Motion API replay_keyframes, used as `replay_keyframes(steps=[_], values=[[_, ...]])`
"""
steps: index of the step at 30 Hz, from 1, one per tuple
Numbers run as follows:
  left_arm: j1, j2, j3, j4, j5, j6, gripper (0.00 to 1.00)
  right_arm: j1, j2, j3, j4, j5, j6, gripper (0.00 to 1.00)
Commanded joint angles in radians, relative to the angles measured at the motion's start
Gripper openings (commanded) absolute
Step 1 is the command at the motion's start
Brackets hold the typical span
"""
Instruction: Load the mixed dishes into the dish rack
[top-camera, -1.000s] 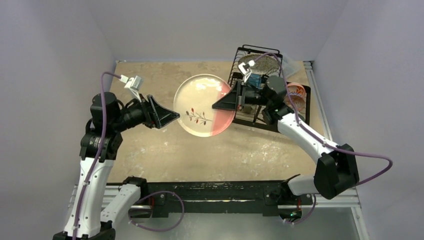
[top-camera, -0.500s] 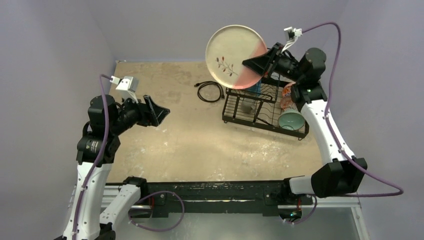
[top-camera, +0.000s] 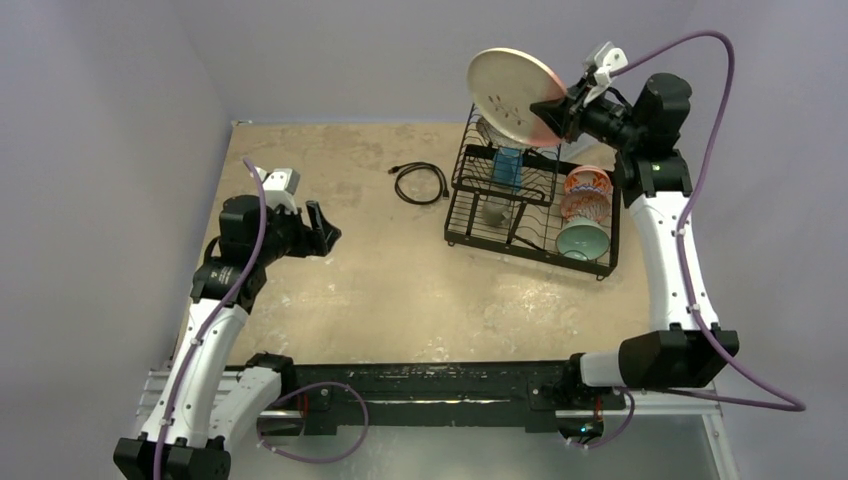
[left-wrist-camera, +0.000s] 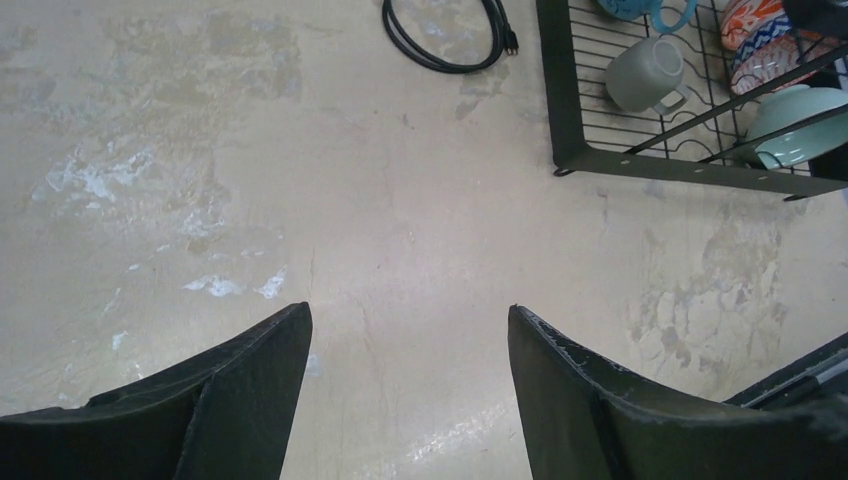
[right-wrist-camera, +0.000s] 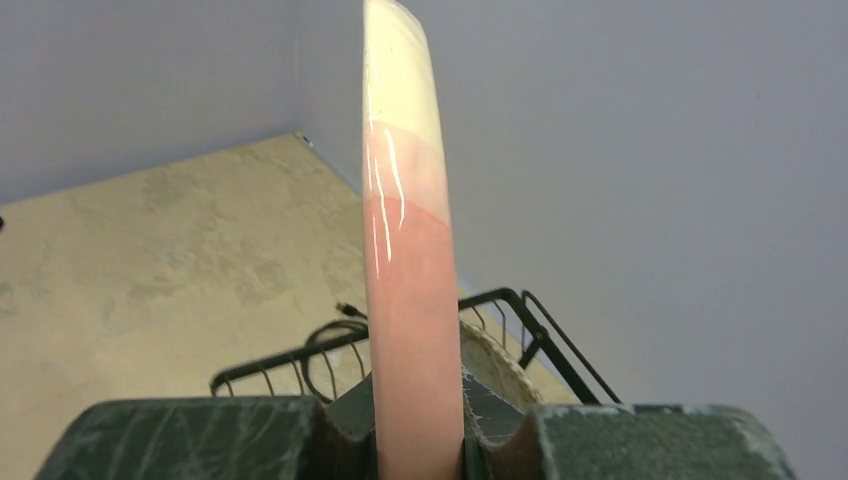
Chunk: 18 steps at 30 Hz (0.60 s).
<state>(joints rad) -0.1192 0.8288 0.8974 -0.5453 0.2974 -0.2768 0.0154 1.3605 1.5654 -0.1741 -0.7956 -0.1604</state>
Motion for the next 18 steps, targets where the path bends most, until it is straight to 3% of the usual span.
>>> replay_keyframes(steps=[1, 4, 18], values=[[-0.009, -0.01, -0.029, 0.082, -0.021, 0.044, 0.7, -0.089, 0.035, 0.1, -0.061, -0.136, -0.277, 0.0], [-0.024, -0.016, -0.035, 0.081, -0.045, 0.05, 0.7, -0.11, 0.074, 0.141, -0.16, -0.179, -0.361, 0.0], [-0.028, 0.013, -0.04, 0.105, -0.041, 0.041, 0.68, -0.135, 0.134, 0.115, -0.176, -0.353, -0.471, 0.0]])
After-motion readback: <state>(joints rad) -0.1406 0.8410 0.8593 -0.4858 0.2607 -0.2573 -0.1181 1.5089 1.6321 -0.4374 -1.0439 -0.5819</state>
